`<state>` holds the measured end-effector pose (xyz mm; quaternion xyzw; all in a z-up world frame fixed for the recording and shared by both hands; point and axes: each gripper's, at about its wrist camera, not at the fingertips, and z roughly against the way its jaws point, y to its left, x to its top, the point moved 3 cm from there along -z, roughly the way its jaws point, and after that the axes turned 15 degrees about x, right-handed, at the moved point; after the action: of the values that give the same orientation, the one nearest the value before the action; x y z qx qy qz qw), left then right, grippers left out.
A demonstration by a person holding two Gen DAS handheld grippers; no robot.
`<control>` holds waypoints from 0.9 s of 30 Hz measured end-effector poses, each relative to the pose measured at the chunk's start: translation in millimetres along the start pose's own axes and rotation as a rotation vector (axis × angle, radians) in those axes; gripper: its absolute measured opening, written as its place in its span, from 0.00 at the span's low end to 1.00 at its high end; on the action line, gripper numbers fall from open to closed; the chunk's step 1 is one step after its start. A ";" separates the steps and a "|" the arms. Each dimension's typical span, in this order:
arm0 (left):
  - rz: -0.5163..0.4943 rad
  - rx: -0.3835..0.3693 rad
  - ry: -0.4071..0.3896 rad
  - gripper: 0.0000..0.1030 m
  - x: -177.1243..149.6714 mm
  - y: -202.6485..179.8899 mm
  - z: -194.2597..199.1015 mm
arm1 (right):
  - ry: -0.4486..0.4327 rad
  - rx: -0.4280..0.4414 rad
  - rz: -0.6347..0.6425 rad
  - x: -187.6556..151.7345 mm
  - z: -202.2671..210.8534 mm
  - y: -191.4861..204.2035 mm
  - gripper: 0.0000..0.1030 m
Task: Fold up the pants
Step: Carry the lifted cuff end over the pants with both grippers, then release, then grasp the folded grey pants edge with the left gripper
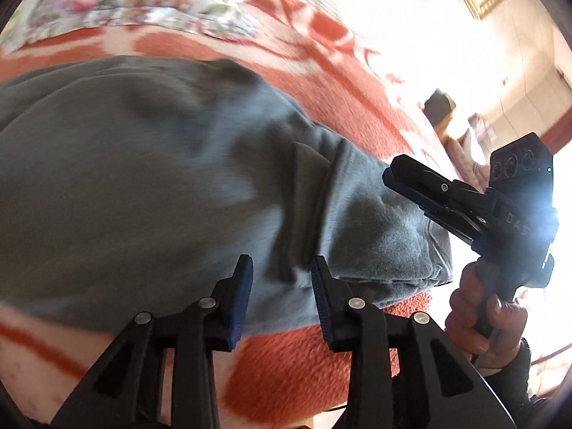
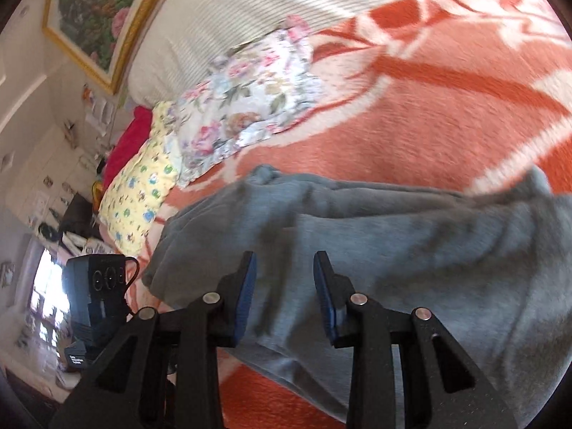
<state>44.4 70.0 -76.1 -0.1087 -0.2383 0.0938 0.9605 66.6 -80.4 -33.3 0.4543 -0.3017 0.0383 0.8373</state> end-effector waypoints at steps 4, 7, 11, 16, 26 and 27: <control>0.124 -0.006 -0.005 0.33 -10.5 40.7 17.4 | 0.049 -0.004 0.064 6.9 -23.5 20.7 0.48; 0.213 -0.011 -0.015 0.33 -17.8 71.3 28.7 | 0.081 0.005 0.116 11.7 -41.2 36.3 0.57; 0.357 -0.001 -0.046 0.33 -28.6 115.2 45.5 | 0.130 0.026 0.159 19.3 -68.4 54.9 0.57; 0.525 0.047 -0.087 0.37 -39.9 159.5 60.5 | 0.186 0.053 0.200 25.4 -99.3 74.4 0.61; 0.761 0.056 -0.123 0.56 -61.7 240.2 76.8 | 0.312 0.089 0.314 36.7 -171.7 113.0 0.67; 0.774 0.057 -0.125 0.56 -61.3 244.9 76.9 | 0.322 0.092 0.320 37.7 -178.2 115.2 0.67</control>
<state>-77.0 303.2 -98.7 -0.1580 -0.2350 0.4621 0.8404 142.2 118.7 -0.2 0.4263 -0.2306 0.2564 0.8363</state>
